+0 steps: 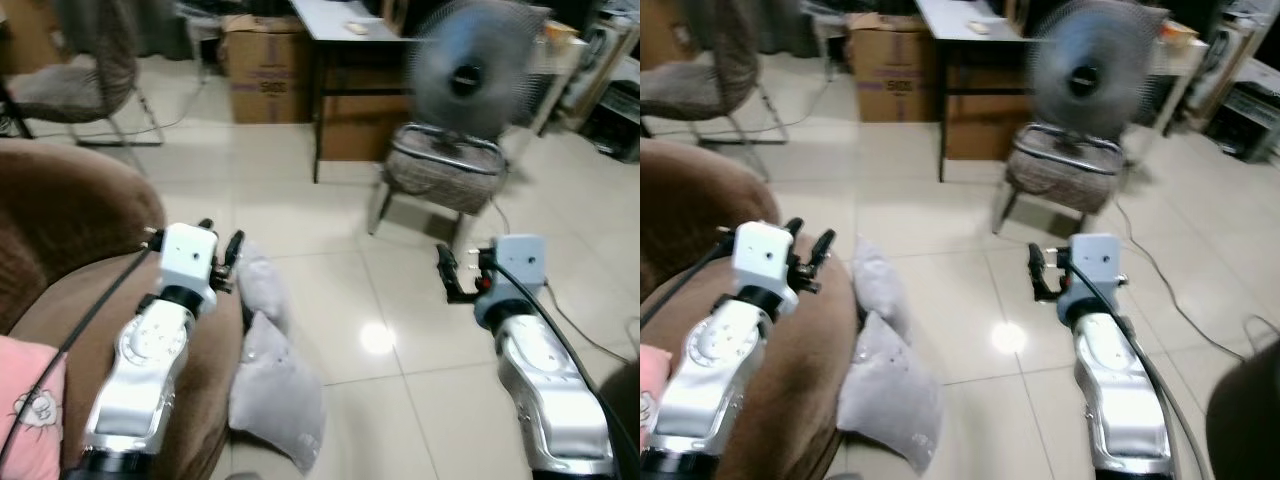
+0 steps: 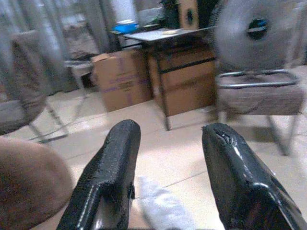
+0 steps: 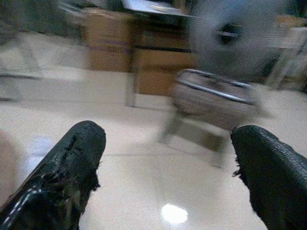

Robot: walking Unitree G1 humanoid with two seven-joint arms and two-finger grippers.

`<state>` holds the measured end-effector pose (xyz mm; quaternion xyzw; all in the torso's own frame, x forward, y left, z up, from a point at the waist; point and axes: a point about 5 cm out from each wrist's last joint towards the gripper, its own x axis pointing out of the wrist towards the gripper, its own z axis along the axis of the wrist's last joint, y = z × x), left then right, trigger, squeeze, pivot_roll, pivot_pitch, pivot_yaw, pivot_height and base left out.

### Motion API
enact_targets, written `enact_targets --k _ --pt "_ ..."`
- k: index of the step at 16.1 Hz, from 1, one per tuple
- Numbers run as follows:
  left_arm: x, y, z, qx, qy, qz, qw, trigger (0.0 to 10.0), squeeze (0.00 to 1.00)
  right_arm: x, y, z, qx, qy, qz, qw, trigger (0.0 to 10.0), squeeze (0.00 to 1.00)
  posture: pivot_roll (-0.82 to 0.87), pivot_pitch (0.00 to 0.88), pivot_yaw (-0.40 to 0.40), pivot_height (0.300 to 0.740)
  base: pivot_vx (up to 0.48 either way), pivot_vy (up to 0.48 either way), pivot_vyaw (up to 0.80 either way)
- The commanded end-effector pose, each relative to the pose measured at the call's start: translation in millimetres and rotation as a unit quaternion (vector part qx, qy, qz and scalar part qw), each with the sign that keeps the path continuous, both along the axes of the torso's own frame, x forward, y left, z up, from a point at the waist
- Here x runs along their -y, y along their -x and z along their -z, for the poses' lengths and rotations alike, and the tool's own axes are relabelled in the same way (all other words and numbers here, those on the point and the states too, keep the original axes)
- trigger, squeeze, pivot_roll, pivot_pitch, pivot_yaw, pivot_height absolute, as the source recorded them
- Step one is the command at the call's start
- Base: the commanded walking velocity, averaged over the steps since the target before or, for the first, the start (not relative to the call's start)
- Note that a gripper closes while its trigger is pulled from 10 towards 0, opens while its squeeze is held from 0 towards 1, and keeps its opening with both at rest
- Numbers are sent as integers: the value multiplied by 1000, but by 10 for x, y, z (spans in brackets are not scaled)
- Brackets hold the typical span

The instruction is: Move the pillow to the sofa from floor

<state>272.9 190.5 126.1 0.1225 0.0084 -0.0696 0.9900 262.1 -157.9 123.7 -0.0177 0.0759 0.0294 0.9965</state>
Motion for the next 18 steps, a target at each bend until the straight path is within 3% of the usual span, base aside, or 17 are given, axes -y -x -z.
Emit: enact_targets --k 1,9,18 --pt "104 -31 -59 12 8 19 1000 10000 0 91 8 -30 7 8 11 1000 10000 0 43 0 -48 740 356 0 -800" --pt "108 -19 11 2 2 5 1000 10000 0 129 17 -8 4 17 7 1000 10000 0 38 0 -53 740 39 0 0" --pt "83 -20 32 3 0 -9 1000 10000 0 122 0 -11 9 19 -10 1000 10000 0 36 0 -58 660 0 0 0"
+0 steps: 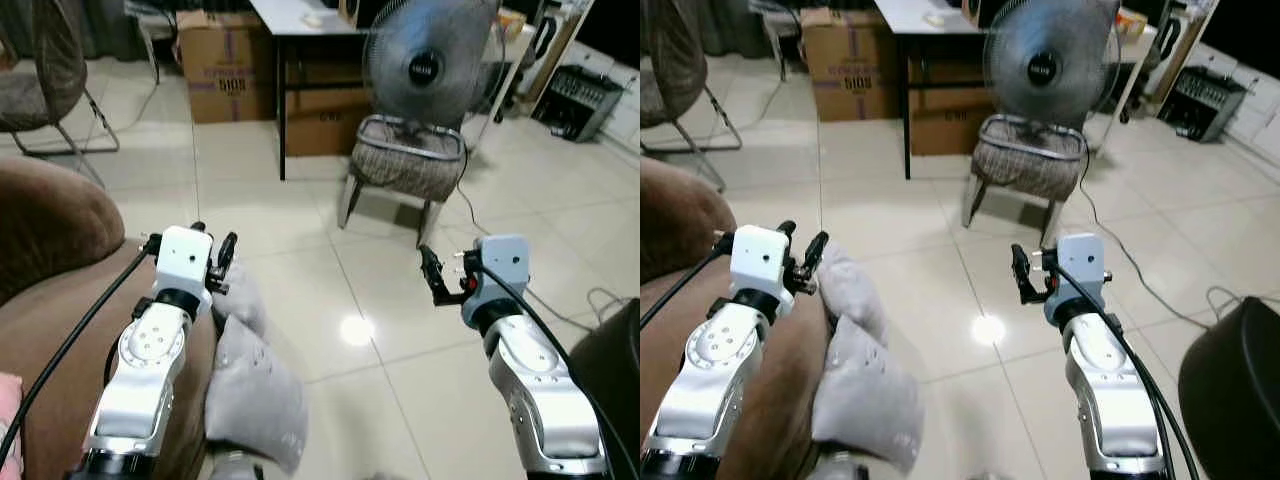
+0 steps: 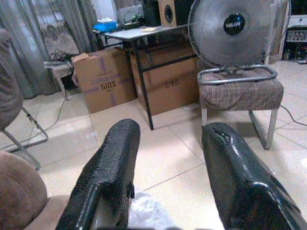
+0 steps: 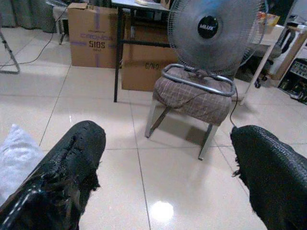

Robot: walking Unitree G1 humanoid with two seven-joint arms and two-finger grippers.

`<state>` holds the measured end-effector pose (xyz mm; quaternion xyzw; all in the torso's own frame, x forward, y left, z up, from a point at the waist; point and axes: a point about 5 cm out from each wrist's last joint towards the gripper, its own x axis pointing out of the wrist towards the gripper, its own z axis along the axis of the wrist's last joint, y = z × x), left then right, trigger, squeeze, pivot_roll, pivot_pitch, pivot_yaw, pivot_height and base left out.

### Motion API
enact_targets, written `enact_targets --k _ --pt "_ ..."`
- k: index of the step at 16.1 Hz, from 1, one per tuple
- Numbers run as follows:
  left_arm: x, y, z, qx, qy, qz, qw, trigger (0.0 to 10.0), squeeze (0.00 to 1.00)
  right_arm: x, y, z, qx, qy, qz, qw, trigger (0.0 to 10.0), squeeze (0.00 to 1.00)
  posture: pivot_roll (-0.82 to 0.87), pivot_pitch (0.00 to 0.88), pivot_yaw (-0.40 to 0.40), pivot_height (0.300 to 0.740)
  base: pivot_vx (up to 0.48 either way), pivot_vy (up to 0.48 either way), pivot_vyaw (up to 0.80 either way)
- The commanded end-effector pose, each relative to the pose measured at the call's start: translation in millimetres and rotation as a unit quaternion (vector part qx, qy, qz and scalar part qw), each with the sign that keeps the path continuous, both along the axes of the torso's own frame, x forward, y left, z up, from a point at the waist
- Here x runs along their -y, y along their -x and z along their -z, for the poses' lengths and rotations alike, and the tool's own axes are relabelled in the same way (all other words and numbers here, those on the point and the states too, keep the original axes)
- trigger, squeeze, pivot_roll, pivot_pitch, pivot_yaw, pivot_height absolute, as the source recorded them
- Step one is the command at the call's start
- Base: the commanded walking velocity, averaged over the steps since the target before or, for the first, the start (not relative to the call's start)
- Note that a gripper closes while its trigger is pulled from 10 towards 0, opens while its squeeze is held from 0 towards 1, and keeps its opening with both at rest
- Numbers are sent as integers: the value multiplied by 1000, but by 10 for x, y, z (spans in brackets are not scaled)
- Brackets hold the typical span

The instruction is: Move the pillow to the sofa from floor

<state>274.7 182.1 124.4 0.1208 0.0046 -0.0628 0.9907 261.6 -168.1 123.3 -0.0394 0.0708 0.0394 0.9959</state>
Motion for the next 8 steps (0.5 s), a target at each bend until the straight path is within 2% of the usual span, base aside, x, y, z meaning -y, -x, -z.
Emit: enact_targets --k 1,5,6,7,8 --pt "5 -3 22 -3 -3 -3 1000 10000 0 27 -5 -13 2 -3 3 1000 10000 0 33 0 -58 645 0 0 0" --pt "16 3 43 -12 9 -1 1000 10000 0 27 -4 -9 4 -8 3 1000 10000 0 33 0 -59 615 0 0 0" --pt "25 11 65 -25 32 0 999 10000 90 20 -4 -11 6 -23 -2 1000 10000 0 33 0 -59 615 0 0 0" --pt "37 18 59 -29 49 4 998 10000 1000 8 1 -9 3 -37 -8 999 10000 1000 33 0 -59 615 0 0 0" --pt "47 20 50 -28 46 8 999 10000 1000 6 5 -9 2 -40 -10 999 10000 1000 33 0 -59 615 0 0 0"
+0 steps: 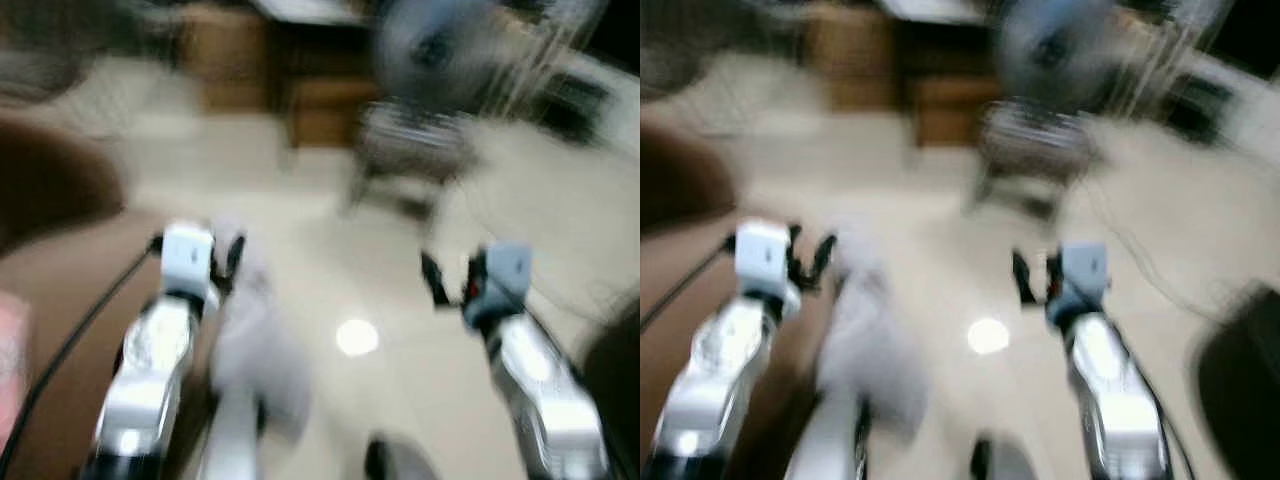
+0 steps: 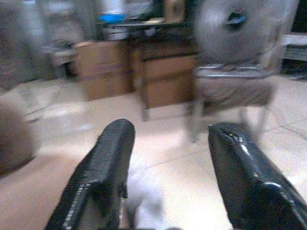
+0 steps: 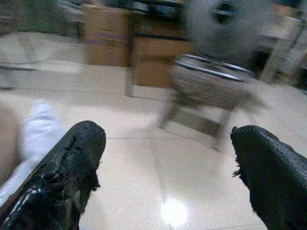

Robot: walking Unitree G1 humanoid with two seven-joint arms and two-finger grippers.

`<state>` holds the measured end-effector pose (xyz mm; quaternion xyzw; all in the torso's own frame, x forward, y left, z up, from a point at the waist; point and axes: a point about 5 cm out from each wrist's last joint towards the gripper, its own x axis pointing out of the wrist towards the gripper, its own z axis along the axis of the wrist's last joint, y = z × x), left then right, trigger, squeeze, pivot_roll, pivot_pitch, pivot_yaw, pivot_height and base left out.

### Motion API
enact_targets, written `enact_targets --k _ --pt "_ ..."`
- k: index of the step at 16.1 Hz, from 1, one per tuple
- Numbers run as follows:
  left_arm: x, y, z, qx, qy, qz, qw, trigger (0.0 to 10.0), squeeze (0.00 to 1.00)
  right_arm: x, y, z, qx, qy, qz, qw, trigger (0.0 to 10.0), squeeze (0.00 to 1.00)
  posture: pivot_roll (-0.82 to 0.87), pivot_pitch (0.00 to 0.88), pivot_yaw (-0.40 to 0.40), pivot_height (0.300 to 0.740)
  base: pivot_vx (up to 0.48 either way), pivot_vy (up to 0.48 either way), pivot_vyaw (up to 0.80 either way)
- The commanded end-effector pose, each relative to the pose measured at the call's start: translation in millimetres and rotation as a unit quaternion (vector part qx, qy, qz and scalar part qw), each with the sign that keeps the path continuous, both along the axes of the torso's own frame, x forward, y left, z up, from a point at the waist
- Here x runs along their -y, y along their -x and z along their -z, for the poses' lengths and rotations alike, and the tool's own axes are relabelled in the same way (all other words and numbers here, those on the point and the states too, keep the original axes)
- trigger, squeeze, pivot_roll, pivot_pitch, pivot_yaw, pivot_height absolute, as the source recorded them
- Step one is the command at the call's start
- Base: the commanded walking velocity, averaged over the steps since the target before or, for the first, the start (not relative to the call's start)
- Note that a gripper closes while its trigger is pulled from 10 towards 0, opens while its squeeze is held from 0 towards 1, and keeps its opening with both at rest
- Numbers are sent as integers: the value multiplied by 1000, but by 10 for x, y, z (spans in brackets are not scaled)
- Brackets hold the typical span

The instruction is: Move the pillow to the sofa from floor

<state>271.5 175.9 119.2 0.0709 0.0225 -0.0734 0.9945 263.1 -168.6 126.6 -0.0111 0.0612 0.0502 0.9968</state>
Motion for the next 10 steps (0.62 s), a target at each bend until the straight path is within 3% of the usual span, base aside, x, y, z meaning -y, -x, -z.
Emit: enact_targets --k 1,4,5,6,7,8,9,10 --pt "-16 -10 -5 -4 -6 1 1000 10000 1000 -1 23 24 -6 -12 -2 1000 10000 1000 34 0 -60 615 0 0 0" --pt "-28 -11 -18 4 -22 -8 1000 10000 1000 25 36 57 -13 11 4 1000 10000 1000 34 0 -60 615 0 0 0" --pt "-25 -11 -16 5 -26 -7 1000 10000 1000 26 36 64 -14 17 4 1000 10000 765 34 0 -60 615 0 0 0" --pt "-16 -7 -10 6 -37 -2 999 10000 1000 25 36 68 -15 22 4 1000 10000 0 34 0 -60 615 0 0 0" --pt "-5 -3 -3 9 -50 4 999 10000 1000 25 37 68 -13 25 5 1000 10000 0 34 0 -60 615 0 0 0" --pt "24 10 2 6 -39 24 999 10000 604 30 40 72 -12 23 9 1000 10000 0 34 0 -60 615 0 0 0" --pt "25 12 -2 8 -41 24 999 10000 522 34 41 71 -10 24 10 1000 10000 0 34 0 -60 615 251 0 0" --pt "20 7 -6 11 -46 19 999 10000 376 42 45 72 -9 20 14 1000 10000 0 33 0 -60 615 274 0 0"
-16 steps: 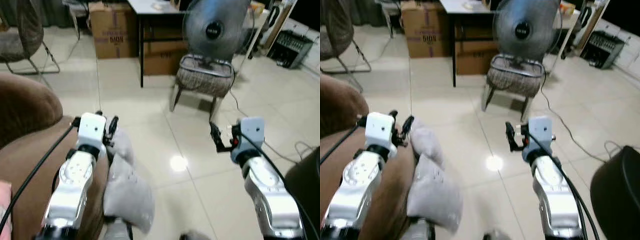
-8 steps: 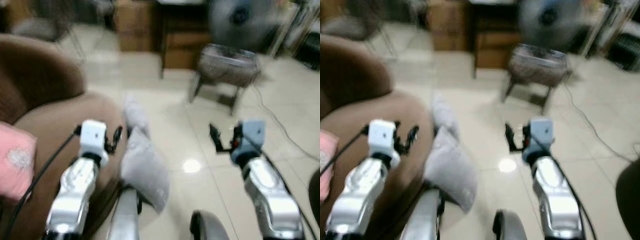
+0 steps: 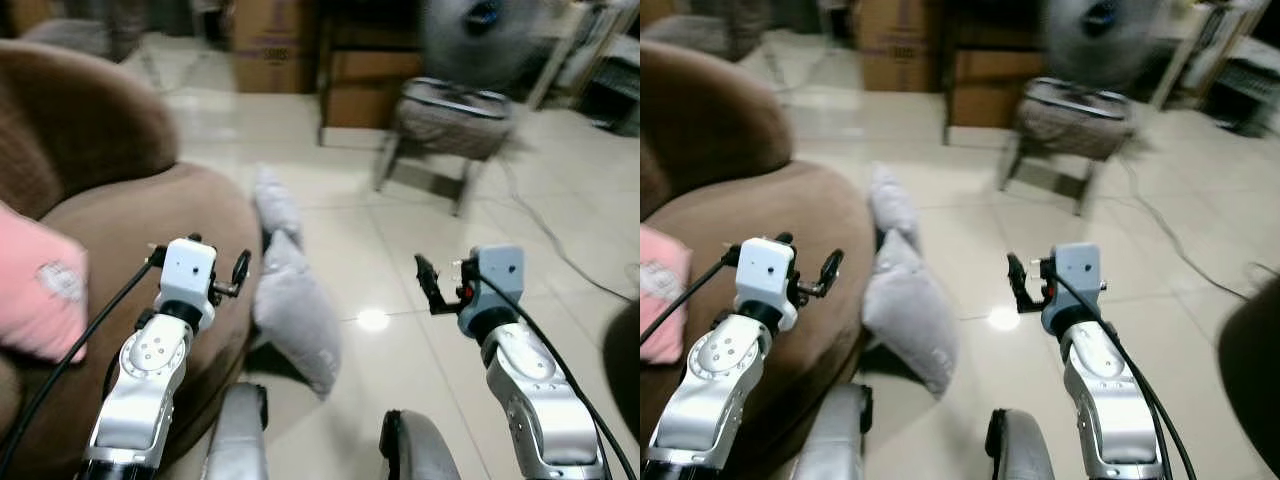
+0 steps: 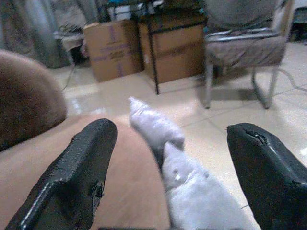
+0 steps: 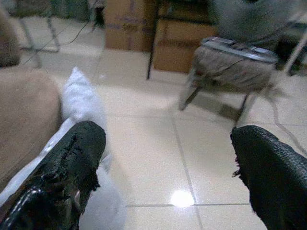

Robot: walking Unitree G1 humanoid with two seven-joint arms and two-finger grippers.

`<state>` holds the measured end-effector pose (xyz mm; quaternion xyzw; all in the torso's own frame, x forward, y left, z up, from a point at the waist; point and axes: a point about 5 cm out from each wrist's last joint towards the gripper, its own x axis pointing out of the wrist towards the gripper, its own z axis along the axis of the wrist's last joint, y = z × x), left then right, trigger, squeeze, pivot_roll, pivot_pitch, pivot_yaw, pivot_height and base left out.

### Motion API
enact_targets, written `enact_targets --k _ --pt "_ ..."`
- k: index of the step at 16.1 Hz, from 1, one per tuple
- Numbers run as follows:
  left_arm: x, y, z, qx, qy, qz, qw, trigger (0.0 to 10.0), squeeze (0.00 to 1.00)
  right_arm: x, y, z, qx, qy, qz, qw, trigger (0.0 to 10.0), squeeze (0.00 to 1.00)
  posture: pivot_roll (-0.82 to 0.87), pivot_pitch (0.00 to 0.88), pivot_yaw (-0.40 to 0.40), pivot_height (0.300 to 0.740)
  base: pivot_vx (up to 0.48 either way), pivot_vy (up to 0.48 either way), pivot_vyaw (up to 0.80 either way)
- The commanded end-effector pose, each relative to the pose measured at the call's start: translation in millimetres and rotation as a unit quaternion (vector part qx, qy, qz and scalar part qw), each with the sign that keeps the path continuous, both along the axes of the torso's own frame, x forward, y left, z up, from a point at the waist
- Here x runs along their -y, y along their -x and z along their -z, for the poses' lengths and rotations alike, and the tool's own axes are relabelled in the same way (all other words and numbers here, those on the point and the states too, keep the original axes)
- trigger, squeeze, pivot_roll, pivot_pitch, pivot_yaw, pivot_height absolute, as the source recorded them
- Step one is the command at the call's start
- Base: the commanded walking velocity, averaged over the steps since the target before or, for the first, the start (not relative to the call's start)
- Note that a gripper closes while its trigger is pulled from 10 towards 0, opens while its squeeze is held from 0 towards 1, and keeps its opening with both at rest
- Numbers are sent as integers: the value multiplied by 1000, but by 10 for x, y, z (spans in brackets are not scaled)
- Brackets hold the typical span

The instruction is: Move the pillow to the sofa from floor

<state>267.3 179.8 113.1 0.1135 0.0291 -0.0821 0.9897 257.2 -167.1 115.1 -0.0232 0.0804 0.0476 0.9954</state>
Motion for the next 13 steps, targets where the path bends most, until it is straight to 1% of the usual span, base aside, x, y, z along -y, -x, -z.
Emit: enact_targets --k 1,5,8,10,11,12,13 --pt "59 -36 -66 15 -4 10 1000 10000 376 60 -14 -42 9 3 14 1000 10000 0 33 0 -60 615 274 0 0" --pt "60 -40 -57 18 -8 8 1000 10000 369 89 -15 -44 12 9 20 1000 10000 0 27 0 -59 615 281 0 -756" --pt "69 -42 -52 19 -9 6 1000 10000 369 104 -16 -53 13 14 19 1000 10000 0 27 0 -59 615 290 0 0" --pt "63 -35 -42 19 -10 3 1000 10000 365 86 -22 -51 14 15 10 1000 10000 0 29 0 -67 615 289 0 0" --pt "60 -33 -41 19 -11 2 1000 10000 369 72 -21 -52 13 24 0 1000 10000 0 29 0 -67 615 289 0 0" --pt "52 -28 -43 20 -12 0 1000 10000 365 49 -17 -41 7 41 -14 999 10000 0 29 0 -67 615 289 0 800" --pt "50 -26 -44 20 -13 0 1000 10000 365 42 -15 -35 6 44 -18 999 10000 0 29 0 -67 615 289 0 800"
